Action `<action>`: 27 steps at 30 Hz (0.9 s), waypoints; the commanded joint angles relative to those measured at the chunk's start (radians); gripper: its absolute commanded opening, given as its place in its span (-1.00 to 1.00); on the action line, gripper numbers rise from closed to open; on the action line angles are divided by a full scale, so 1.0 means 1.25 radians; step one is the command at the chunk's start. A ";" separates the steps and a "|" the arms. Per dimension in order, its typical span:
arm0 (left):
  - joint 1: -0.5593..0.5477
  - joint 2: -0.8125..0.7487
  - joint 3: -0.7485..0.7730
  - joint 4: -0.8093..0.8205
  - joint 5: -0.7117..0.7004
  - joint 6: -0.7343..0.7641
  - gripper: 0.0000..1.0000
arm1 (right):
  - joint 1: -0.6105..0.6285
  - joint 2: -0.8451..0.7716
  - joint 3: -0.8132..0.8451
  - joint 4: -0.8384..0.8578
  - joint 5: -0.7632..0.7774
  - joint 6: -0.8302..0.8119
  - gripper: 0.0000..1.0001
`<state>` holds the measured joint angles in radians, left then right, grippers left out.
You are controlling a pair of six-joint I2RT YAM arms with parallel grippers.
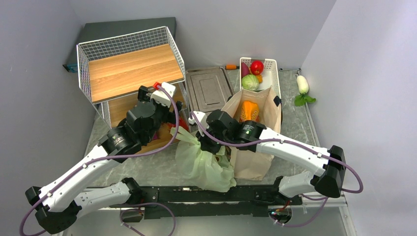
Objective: Place the food into the grocery bag and tie it
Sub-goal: Pick up the grocery bag from the center of the board.
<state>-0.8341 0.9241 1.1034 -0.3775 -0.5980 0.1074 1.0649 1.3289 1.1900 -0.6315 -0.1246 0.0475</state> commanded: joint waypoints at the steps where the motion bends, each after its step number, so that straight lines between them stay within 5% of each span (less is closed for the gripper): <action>1: 0.019 -0.018 0.015 0.099 -0.045 0.003 0.98 | 0.004 -0.024 0.036 -0.002 -0.036 -0.008 -1.00; 11: 0.019 -0.018 0.013 0.101 -0.050 0.002 0.98 | 0.004 -0.077 0.132 0.003 -0.047 -0.028 -1.00; 27: 0.025 -0.023 0.013 0.102 -0.062 -0.014 0.98 | 0.004 -0.153 0.261 0.101 0.170 -0.031 -1.00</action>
<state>-0.8284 0.9199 1.1004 -0.3687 -0.6128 0.0883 1.0660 1.2282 1.4155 -0.6487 -0.0383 0.0235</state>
